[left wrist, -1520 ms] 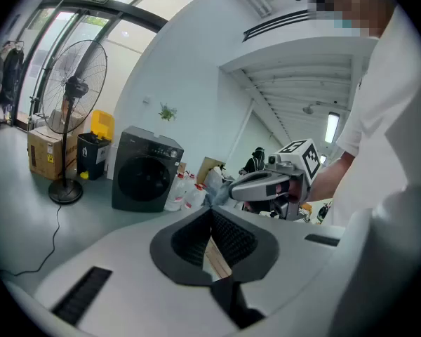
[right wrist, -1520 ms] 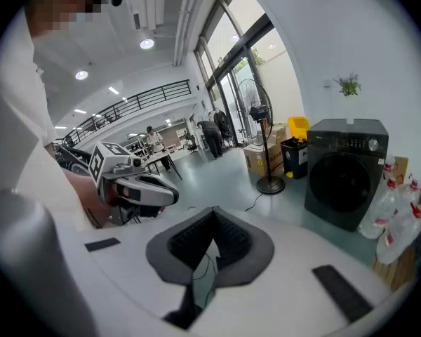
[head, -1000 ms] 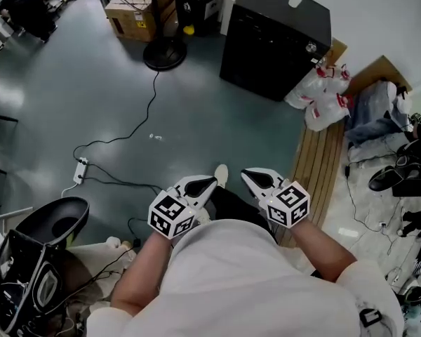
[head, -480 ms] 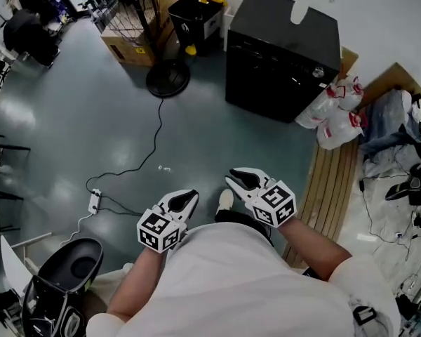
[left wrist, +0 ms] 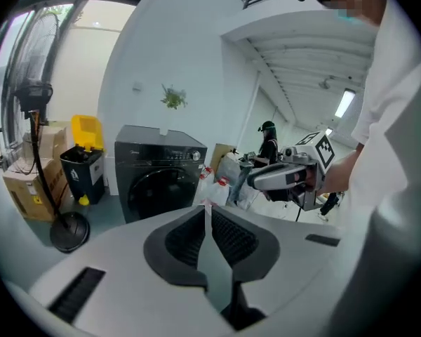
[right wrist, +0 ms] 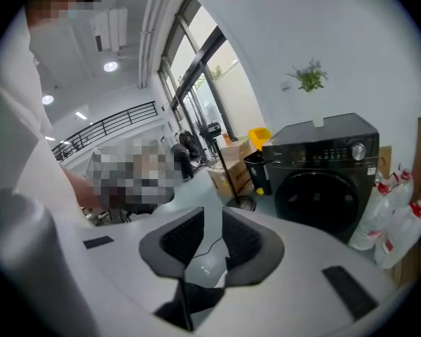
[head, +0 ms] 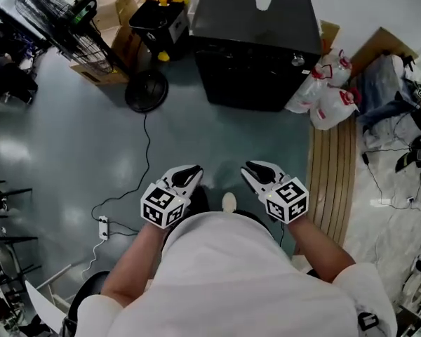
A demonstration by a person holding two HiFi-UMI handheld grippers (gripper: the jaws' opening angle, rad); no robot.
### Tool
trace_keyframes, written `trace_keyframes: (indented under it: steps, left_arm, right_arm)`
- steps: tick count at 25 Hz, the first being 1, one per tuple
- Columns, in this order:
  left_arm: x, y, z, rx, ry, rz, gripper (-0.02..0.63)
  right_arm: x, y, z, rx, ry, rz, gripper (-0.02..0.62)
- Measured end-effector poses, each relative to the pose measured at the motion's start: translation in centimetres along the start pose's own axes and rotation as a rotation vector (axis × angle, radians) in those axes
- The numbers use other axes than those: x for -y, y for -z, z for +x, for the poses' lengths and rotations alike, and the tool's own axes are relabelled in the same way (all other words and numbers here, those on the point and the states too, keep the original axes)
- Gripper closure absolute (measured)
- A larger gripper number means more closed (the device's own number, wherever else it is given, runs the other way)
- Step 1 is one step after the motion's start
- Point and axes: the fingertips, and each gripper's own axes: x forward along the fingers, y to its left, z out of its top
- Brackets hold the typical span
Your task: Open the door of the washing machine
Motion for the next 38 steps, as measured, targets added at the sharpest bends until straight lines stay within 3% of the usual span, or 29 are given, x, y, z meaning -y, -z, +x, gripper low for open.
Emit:
trace_keyframes:
  steps: [5, 7, 10, 16, 23, 31, 38]
  left_arm:
    - [-4.7, -1.4, 5.6, -0.030, 0.070, 0.029, 0.570]
    - [-7.5, -2.0, 7.9, -0.038, 0.091, 0.041, 0.533]
    - [-12.2, -2.4, 10.9, -0.064, 0.133, 0.061, 0.532]
    - [-22.6, -4.8, 18.6, -0.175, 0.188, 0.173, 0.533]
    - [-32.4, -4.4, 28.9, -0.272, 0.230, 0.276, 0.531]
    - [-37.5, -1.0, 38.0, -0.376, 0.227, 0.372, 0.500]
    - [-38.5, 1.3, 41.9, -0.454, 0.235, 0.445, 0.489]
  right_arm:
    - [4.1, -0.2, -0.1, -0.002, 0.129, 0.054, 0.488]
    - [5.8, -0.9, 0.8, 0.003, 0.182, 0.068, 0.485]
    - [8.0, -2.6, 2.6, 0.033, 0.272, 0.112, 0.489]
    - [11.3, -5.9, 6.4, 0.041, 0.419, 0.219, 0.497]
    - [12.2, -5.3, 8.3, 0.043, 0.635, 0.398, 0.506]
    - [9.8, -1.5, 6.5, -0.025, 0.789, 0.549, 0.508]
    - [9.0, -0.8, 6.5, -0.077, 0.816, 0.594, 0.514]
